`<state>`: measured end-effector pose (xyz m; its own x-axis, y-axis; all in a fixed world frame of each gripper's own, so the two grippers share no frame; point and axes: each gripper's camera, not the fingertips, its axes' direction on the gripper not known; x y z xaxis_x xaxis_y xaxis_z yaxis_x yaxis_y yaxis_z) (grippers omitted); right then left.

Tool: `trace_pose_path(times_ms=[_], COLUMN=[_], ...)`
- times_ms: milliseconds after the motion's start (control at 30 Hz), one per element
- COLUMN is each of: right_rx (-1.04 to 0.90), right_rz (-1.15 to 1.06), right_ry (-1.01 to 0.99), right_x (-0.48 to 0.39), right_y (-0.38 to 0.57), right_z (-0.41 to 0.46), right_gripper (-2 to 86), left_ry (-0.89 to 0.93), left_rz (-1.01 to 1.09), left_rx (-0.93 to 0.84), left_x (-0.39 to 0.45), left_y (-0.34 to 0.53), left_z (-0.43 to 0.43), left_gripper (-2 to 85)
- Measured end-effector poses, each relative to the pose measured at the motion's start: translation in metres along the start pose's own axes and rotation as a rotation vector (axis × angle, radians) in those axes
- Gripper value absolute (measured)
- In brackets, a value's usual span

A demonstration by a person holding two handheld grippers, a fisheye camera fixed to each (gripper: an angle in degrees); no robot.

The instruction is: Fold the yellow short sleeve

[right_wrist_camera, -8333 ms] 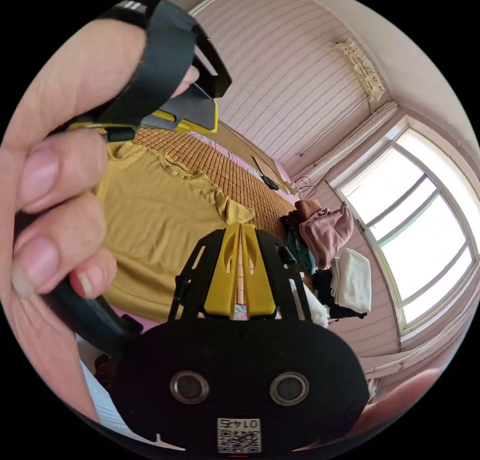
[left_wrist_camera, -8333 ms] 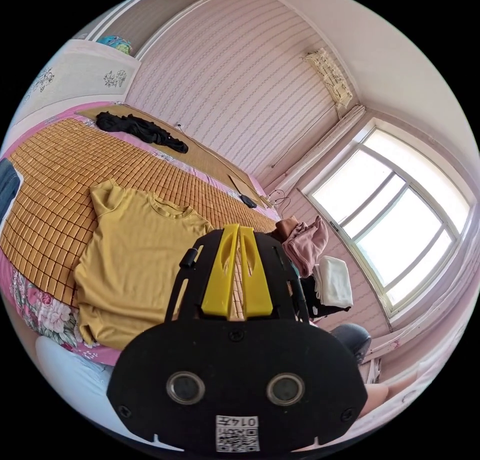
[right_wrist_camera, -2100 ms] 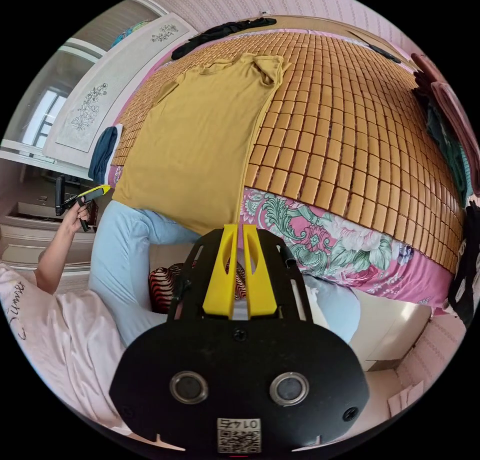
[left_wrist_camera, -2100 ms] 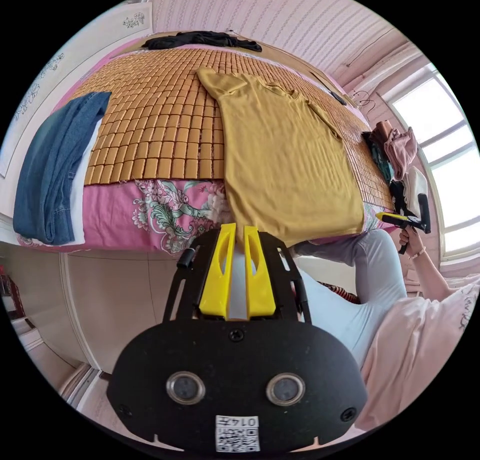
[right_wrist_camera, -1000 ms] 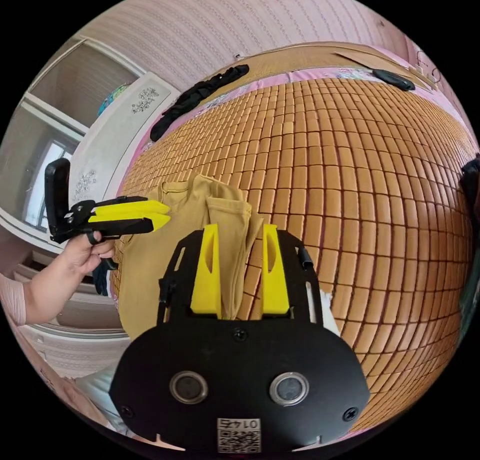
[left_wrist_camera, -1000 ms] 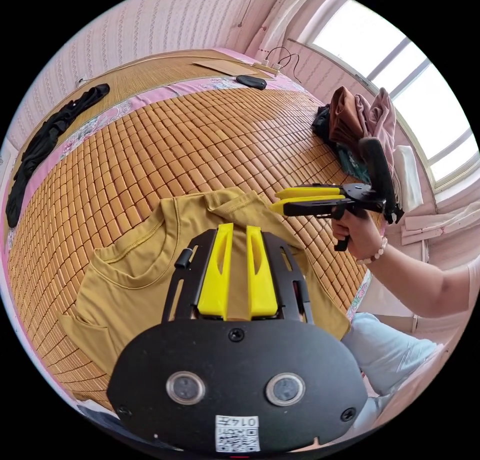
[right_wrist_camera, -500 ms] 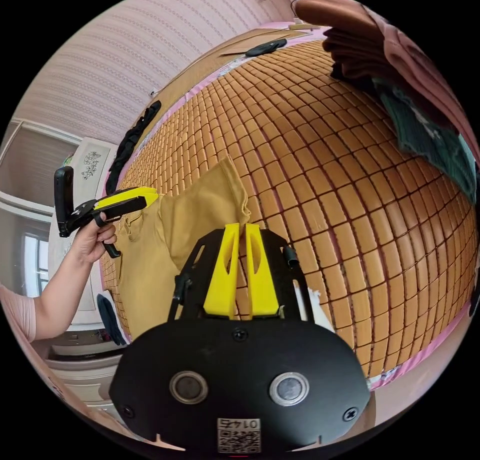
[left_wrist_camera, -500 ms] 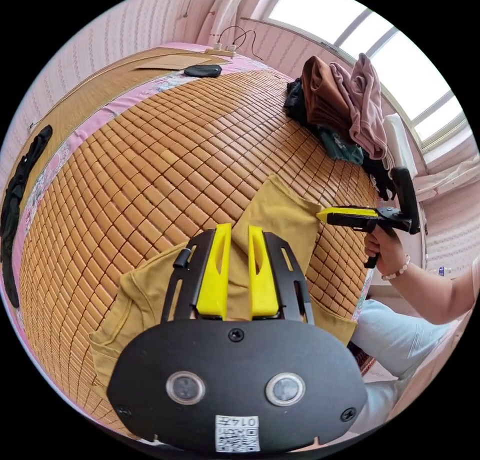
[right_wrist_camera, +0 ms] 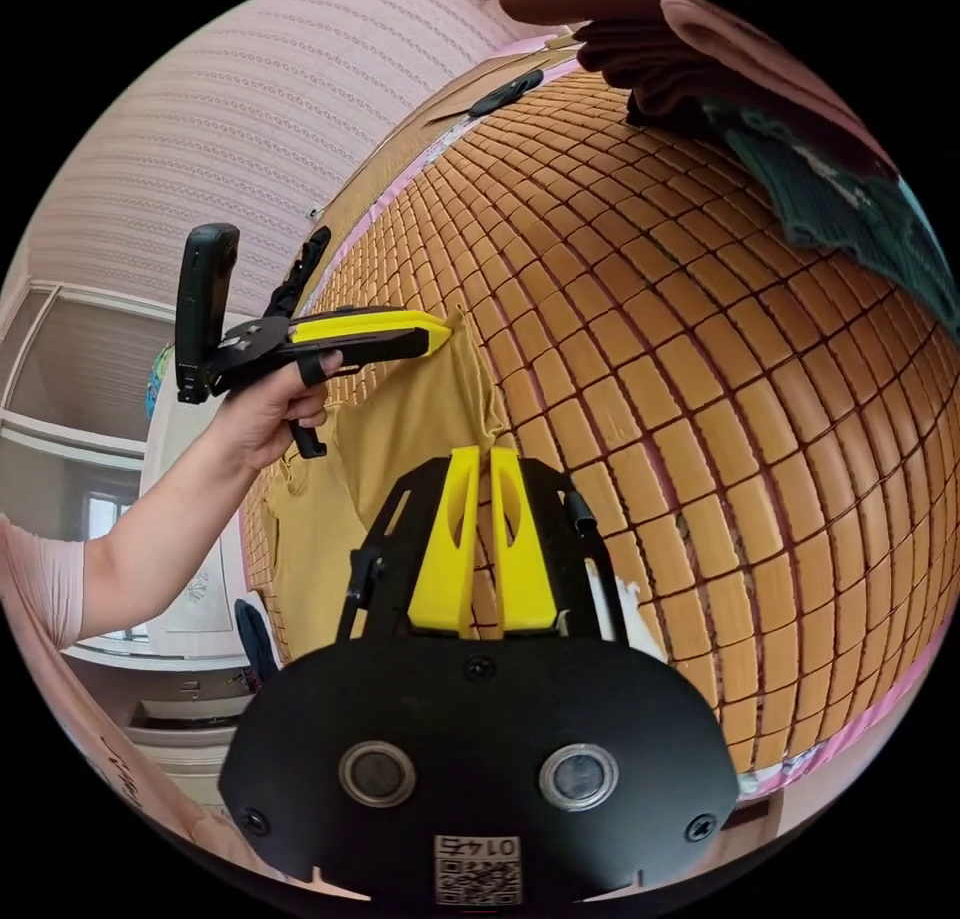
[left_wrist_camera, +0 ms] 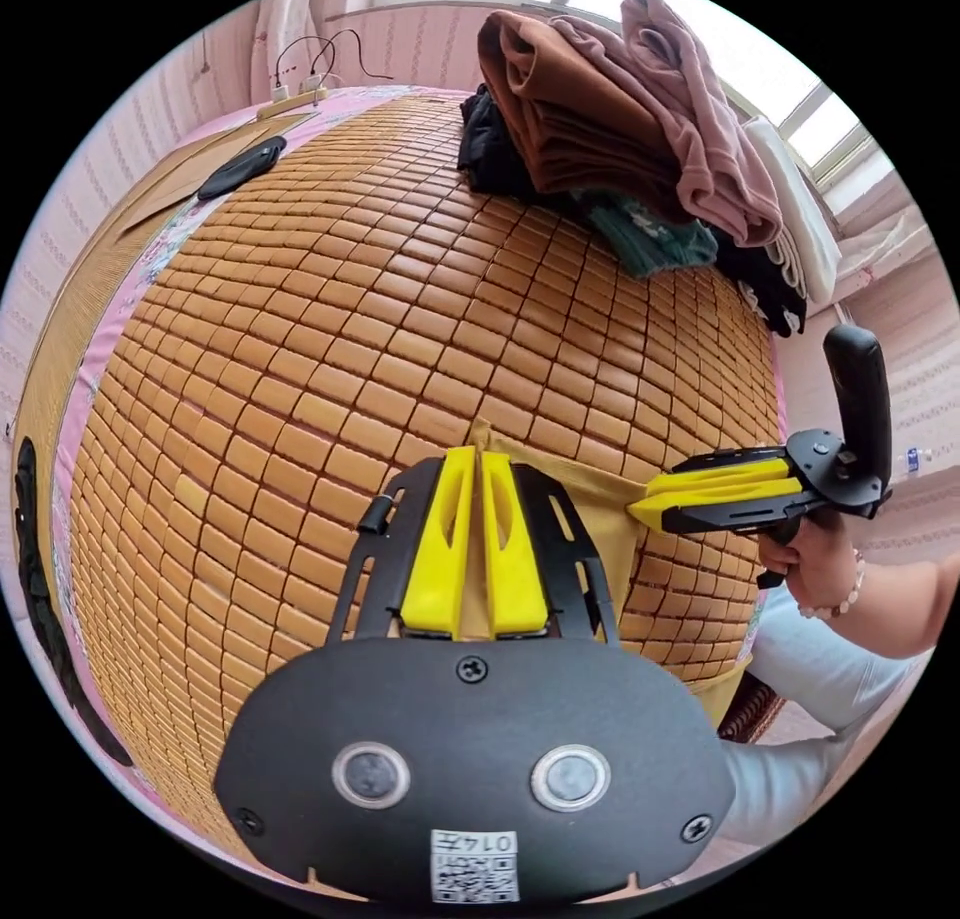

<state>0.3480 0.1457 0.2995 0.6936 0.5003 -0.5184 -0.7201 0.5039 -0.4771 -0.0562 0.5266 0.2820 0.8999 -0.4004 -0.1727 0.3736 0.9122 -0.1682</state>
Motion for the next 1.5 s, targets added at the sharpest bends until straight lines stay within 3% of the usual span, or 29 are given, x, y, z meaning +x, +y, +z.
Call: trace_pose_path(times_ms=[233,333,500,767,933,1100,1367,1500], right_rx=[-0.014,-0.009,-0.038,-0.039,-0.096,-0.308,-0.464,-0.563], right_rz=[0.027,0.026,0.013,-0.06,-0.306,-0.665,-0.993,-1.113], right_ry=[0.044,0.057,0.085,0.246,0.145,-0.087,-0.21,-0.118], right_x=[0.016,0.018,0.023,0.009,-0.064,-0.2,-0.382,-0.437], right_y=[-0.009,-0.01,-0.006,-0.004,-0.016,-0.005,0.025,0.041], right_z=[0.018,0.027,0.046,0.061,0.112,0.245,0.43,0.524], right_gripper=[1.0,1.2,1.7,1.3,0.5,0.6,4.1,5.9], left_ry=[0.008,-0.008,-0.018,-0.243,-0.324,-0.336,-0.312,-0.455], left_rz=[0.044,-0.041,-0.291,-0.797,-1.052,-1.201,-1.103,-1.143], left_rx=[0.059,0.064,0.269,0.207,0.148,0.162,0.29,0.298], left_x=[0.013,0.001,-0.035,-0.042,-0.026,-0.011,-0.019,-0.023], left_y=[-0.003,0.008,0.117,0.357,0.472,0.549,0.564,0.59], left_z=[0.004,-0.017,-0.114,-0.193,-0.216,-0.232,-0.266,-0.29], left_gripper=[1.7,5.8,6.3,5.9,5.7,6.1,7.0,6.6])
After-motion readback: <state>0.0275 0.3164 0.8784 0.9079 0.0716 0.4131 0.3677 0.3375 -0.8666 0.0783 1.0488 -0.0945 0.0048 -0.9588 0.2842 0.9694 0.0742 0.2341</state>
